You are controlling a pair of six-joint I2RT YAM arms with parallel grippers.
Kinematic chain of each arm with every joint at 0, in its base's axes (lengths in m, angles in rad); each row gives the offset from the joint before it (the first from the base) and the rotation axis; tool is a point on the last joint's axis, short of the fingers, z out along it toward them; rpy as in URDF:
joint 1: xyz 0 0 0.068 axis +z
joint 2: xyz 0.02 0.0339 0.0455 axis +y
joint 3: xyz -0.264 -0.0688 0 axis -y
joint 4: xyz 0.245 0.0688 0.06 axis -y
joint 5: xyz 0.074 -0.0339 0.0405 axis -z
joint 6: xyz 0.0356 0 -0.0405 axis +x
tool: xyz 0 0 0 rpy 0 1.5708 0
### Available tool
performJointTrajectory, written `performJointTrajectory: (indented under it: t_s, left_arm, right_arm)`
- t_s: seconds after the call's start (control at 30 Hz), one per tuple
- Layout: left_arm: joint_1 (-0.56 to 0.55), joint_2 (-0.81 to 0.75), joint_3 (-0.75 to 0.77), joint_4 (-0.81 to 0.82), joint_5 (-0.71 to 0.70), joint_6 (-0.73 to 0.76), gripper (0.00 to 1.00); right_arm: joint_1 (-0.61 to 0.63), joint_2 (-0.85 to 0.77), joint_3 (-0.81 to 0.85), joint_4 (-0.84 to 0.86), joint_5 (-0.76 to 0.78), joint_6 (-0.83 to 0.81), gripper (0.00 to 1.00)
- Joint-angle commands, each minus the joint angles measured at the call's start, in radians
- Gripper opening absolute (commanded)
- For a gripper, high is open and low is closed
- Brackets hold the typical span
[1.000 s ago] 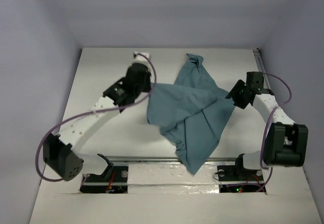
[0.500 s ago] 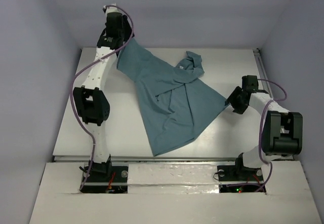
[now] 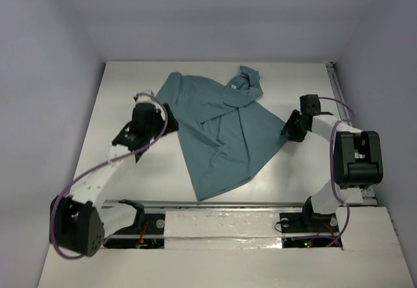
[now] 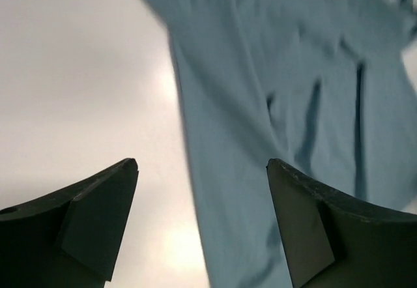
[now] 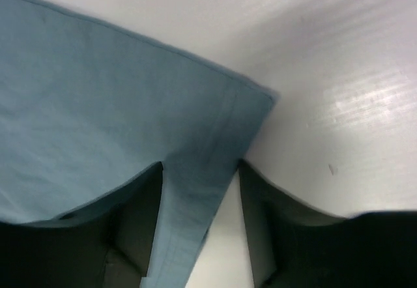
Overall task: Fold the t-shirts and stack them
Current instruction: Flatten out the tshirt
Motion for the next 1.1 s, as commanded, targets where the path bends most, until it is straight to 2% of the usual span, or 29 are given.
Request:
performJointTrajectory:
  t_s: [0.0, 0.03, 0.1, 0.13, 0.23, 0.27, 0.37, 0.4, 0.47, 0.5, 0.53, 0.57, 0.6, 0.63, 0.67, 0.73, 0.77, 0.8, 0.83, 0.87, 0.9, 0.93, 0.97, 1.0, 1.03, 1.07]
  left_arm:
    - [-0.050, -0.100, -0.229, 0.000, 0.116, -0.118, 0.77]
    - [-0.066, -0.111, -0.267, 0.003, 0.131, -0.129, 0.76]
    - [-0.089, -0.108, -0.335, 0.009, 0.142, -0.154, 0.76]
    - [-0.089, -0.099, -0.349, 0.023, 0.154, -0.155, 0.76]
    - [-0.089, -0.018, -0.341, 0.096, 0.174, -0.155, 0.74]
    - [-0.089, 0.014, -0.306, 0.133, 0.176, -0.152, 0.73]
    - [-0.089, 0.164, -0.232, 0.190, 0.165, -0.129, 0.66]
    - [-0.089, 0.248, -0.173, 0.204, 0.138, -0.123, 0.63]
    - [-0.089, 0.345, -0.105, 0.225, 0.115, -0.091, 0.50]
    - [-0.089, 0.458, -0.006, 0.222, 0.090, -0.076, 0.43]
    - [-0.089, 0.517, 0.056, 0.216, 0.082, -0.048, 0.28]
    - [-0.089, 0.578, 0.196, 0.187, 0.081, -0.036, 0.22]
    - [-0.089, 0.696, 0.270, 0.175, 0.081, -0.025, 0.11]
    - [-0.089, 0.746, 0.353, 0.141, 0.073, -0.023, 0.02]
    - [-0.089, 0.798, 0.521, 0.093, 0.053, -0.020, 0.00]
    - [-0.089, 0.927, 0.712, 0.034, 0.067, -0.016, 0.00]
    - [-0.098, 0.971, 0.821, -0.045, 0.105, -0.011, 0.00]
    - [-0.098, 1.042, 1.054, -0.085, 0.119, 0.013, 0.00]
    - [-0.110, 1.073, 1.178, -0.125, 0.124, 0.029, 0.02]
    - [-0.110, 1.103, 1.290, -0.215, 0.128, 0.044, 0.11]
    - [-0.110, 1.145, 1.479, -0.262, 0.134, 0.058, 0.26]
    - [-0.110, 1.142, 1.536, -0.291, 0.133, 0.085, 0.64]
    - [-0.110, 1.127, 1.552, -0.305, 0.134, 0.102, 0.87]
    - [-0.110, 1.060, 1.506, -0.302, 0.122, 0.124, 0.99]
    - [-0.098, 1.015, 1.451, -0.298, 0.102, 0.142, 0.99]
    - [-0.086, 0.955, 1.385, -0.272, 0.086, 0.168, 0.99]
  right_arm:
    - [0.005, 0.062, 0.032, 0.038, 0.034, -0.010, 0.44]
    - [0.005, 0.088, 0.044, 0.043, 0.028, -0.010, 0.27]
    - [0.005, 0.112, 0.055, 0.035, 0.008, -0.004, 0.00]
    - [0.019, 0.115, 0.046, 0.038, -0.022, -0.007, 0.00]
    - [0.113, 0.055, -0.015, 0.020, -0.032, -0.028, 0.00]
    - [0.183, 0.028, -0.041, 0.014, -0.041, -0.024, 0.00]
    - [0.319, -0.128, -0.141, -0.009, -0.098, 0.010, 0.00]
    - [0.438, -0.169, -0.195, -0.032, -0.102, 0.053, 0.00]
    - [0.571, -0.245, -0.227, -0.046, -0.164, 0.108, 0.00]
    - [0.699, -0.299, -0.229, -0.046, -0.187, 0.163, 0.00]
    - [0.757, -0.307, -0.217, -0.046, -0.243, 0.186, 0.00]
    - [0.807, -0.307, -0.191, -0.046, -0.274, 0.202, 0.00]
    - [0.853, -0.278, -0.105, -0.061, -0.289, 0.205, 0.00]
    - [0.937, -0.258, -0.050, -0.074, -0.294, 0.196, 0.00]
    - [0.967, -0.235, 0.011, -0.085, -0.308, 0.179, 0.00]
    - [1.001, -0.165, 0.203, -0.146, -0.310, 0.122, 0.00]
    - [1.001, -0.151, 0.249, -0.157, -0.296, 0.116, 0.04]
    - [1.001, -0.145, 0.277, -0.166, -0.288, 0.104, 0.43]
    - [1.001, -0.135, 0.305, -0.193, -0.194, 0.091, 0.65]
    - [0.981, -0.134, 0.352, -0.222, -0.134, 0.076, 0.80]
    - [0.958, -0.137, 0.363, -0.267, -0.094, 0.052, 0.95]
    - [0.926, -0.144, 0.359, -0.270, -0.063, 0.044, 0.95]
    - [0.886, -0.186, 0.310, -0.257, -0.064, 0.041, 0.94]
    - [0.784, -0.216, 0.272, -0.232, -0.076, 0.044, 0.77]
    - [0.732, -0.247, 0.238, -0.183, -0.092, 0.047, 0.64]
    - [0.682, -0.296, 0.190, -0.166, -0.089, 0.047, 0.24]
